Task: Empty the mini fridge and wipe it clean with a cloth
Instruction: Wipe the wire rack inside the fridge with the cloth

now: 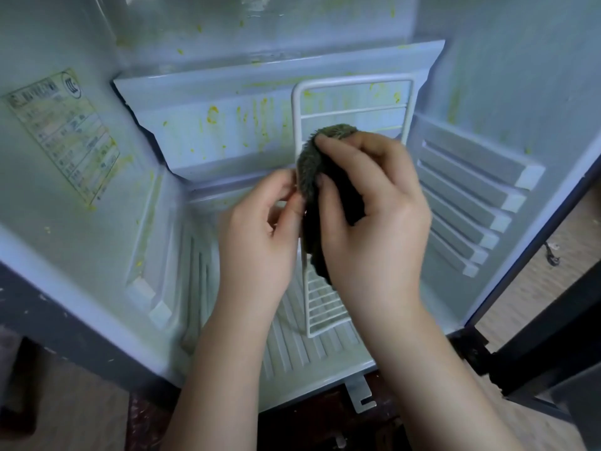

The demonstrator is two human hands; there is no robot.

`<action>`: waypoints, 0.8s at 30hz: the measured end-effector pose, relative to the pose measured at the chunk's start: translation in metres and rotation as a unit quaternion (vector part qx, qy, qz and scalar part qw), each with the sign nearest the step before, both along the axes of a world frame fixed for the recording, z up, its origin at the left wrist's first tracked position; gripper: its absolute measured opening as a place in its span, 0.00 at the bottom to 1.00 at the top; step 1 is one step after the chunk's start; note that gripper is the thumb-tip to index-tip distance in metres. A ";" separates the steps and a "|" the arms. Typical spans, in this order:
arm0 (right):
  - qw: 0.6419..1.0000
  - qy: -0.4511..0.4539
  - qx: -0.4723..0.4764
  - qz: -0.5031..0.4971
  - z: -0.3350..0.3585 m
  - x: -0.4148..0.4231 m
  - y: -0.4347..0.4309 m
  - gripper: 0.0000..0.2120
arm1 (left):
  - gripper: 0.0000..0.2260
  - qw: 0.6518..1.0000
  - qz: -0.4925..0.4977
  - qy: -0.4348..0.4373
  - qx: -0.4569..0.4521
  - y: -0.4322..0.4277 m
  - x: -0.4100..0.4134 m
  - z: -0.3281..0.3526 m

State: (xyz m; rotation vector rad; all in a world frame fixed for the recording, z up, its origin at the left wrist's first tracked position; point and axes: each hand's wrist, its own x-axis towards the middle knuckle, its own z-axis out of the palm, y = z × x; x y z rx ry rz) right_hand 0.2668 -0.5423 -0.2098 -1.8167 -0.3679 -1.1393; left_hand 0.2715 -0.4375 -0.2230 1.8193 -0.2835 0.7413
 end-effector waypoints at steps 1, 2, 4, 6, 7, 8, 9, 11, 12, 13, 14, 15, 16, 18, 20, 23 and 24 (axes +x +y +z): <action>1.000 0.006 -0.004 0.011 -0.002 0.000 0.005 0.14 | 0.08 1.000 -0.001 -0.001 0.002 0.001 0.000 0.000; 1.000 0.009 -0.005 0.017 -0.004 0.000 0.008 0.13 | 0.08 1.000 0.001 -0.005 0.007 0.002 -0.001 0.000; 1.000 0.005 0.003 0.004 -0.005 0.000 0.008 0.12 | 0.07 1.000 -0.002 -0.007 0.012 0.003 -0.002 -0.001; 0.999 -0.012 0.019 -0.024 -0.002 0.001 0.004 0.08 | 0.07 1.000 -0.018 -0.008 0.015 0.002 -0.002 0.000; 0.999 -0.023 0.023 -0.037 0.001 0.000 0.001 0.05 | 0.07 0.999 -0.024 -0.011 0.018 0.000 -0.002 0.000; 0.998 -0.031 0.022 -0.048 0.003 0.000 -0.001 0.04 | 0.07 0.999 -0.028 -0.014 0.022 -0.002 -0.001 -0.001; 0.998 -0.033 0.019 -0.057 0.005 0.000 -0.004 0.03 | 0.08 0.999 -0.026 -0.019 0.026 -0.003 -0.001 -0.001; 0.997 -0.022 0.017 -0.074 0.007 0.004 -0.014 0.02 | 0.08 0.999 -0.013 -0.024 0.030 -0.004 -0.001 -0.001; 0.996 -0.014 0.025 -0.084 0.007 0.008 -0.020 0.02 | 0.08 0.999 -0.007 -0.024 0.029 -0.005 -0.001 -0.001; 0.995 -0.006 0.038 -0.094 0.007 0.011 -0.027 0.02 | 0.07 0.999 -0.008 -0.023 0.025 -0.006 -0.002 -0.001; 0.993 0.003 0.055 -0.101 0.007 0.013 -0.032 0.02 | 0.05 1.000 -0.018 -0.019 0.012 -0.007 -0.003 0.000; 0.992 0.012 0.074 -0.100 0.008 0.014 -0.035 0.02 | 0.04 0.999 -0.029 -0.013 -0.002 -0.009 -0.004 0.001; 0.991 0.018 0.092 -0.091 0.008 0.014 -0.035 0.02 | 0.04 0.999 -0.033 -0.011 -0.011 -0.010 -0.004 0.002; 0.993 0.010 0.100 -0.058 0.010 0.007 -0.024 0.03 | 0.04 0.999 -0.025 -0.023 0.008 -0.011 -0.003 0.002; 0.997 -0.019 0.065 -0.043 0.011 -0.002 -0.008 0.03 | 0.07 0.999 -0.023 -0.030 0.019 -0.012 -0.001 0.001; 0.998 -0.043 0.016 -0.048 0.011 -0.002 -0.006 0.03 | 0.08 0.999 -0.021 -0.026 0.012 -0.009 0.000 -0.001; 0.998 -0.037 0.011 -0.058 0.011 0.001 -0.011 0.03 | 0.07 0.999 -0.019 -0.022 0.015 -0.008 -0.001 -0.001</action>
